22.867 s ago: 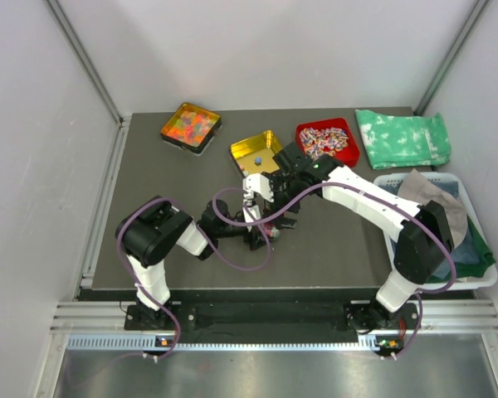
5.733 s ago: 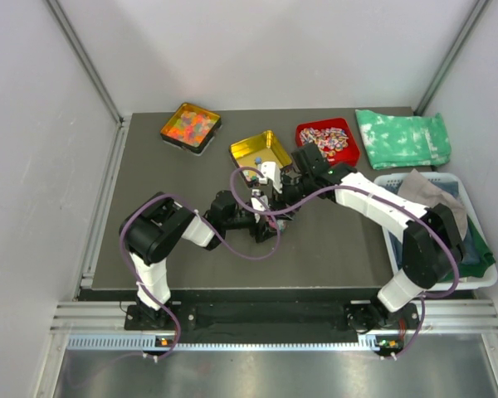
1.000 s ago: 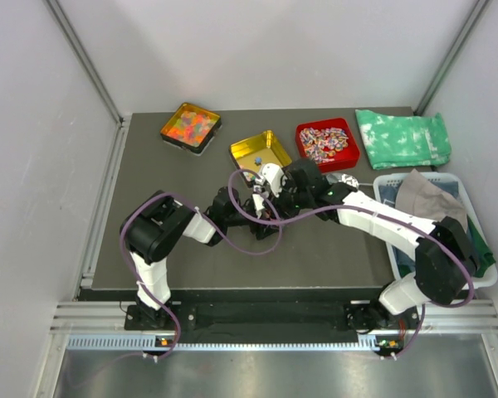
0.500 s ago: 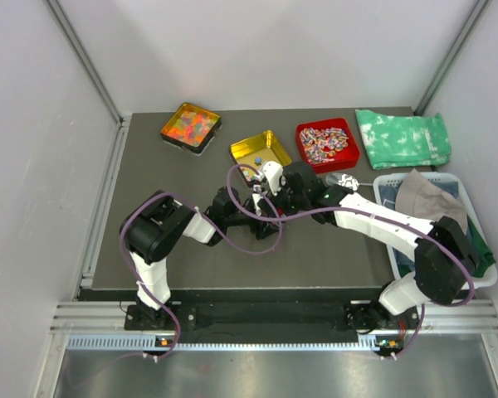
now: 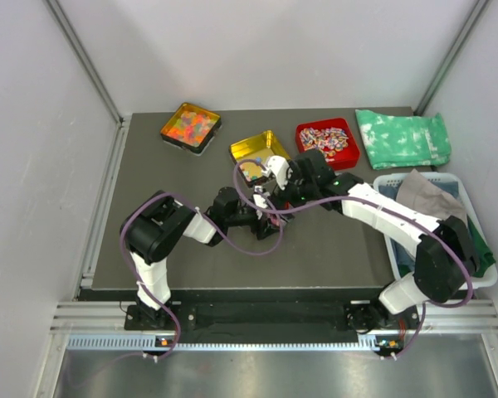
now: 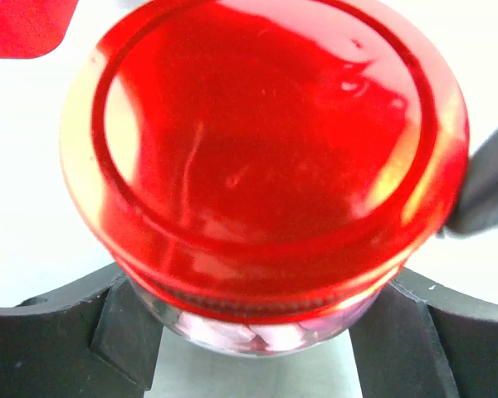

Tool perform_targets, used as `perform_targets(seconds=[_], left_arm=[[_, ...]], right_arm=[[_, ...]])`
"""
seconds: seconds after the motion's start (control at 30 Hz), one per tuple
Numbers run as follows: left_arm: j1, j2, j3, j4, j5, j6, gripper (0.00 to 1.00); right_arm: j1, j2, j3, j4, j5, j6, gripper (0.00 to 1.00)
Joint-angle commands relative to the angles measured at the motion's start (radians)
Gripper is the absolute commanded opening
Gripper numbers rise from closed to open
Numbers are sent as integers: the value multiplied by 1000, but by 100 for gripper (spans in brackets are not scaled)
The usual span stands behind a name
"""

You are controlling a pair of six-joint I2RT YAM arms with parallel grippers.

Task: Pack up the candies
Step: Screw the bottle lid onto the packing bottle.

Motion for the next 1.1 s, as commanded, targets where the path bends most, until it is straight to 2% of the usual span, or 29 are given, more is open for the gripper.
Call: perform_targets(seconds=[0.0,0.2,0.53,0.93,1.07], left_arm=[[-12,35,-19,-117,-24,46,60],[-12,35,-17,-117,-21,47,60],[-12,38,-14,-123,-21,46,60],[-12,42,-8,-134,-18,47,60],[-12,41,-8,-135,-18,47,60]], right_arm=[[-85,3,89,-66,-230,-181,99],[-103,36,97,-157,-351,-365,99],[-103,53,101,-181,-389,-485,99],[-102,108,163,-154,-394,-462,98],[-102,122,192,-183,-400,-490,91]])
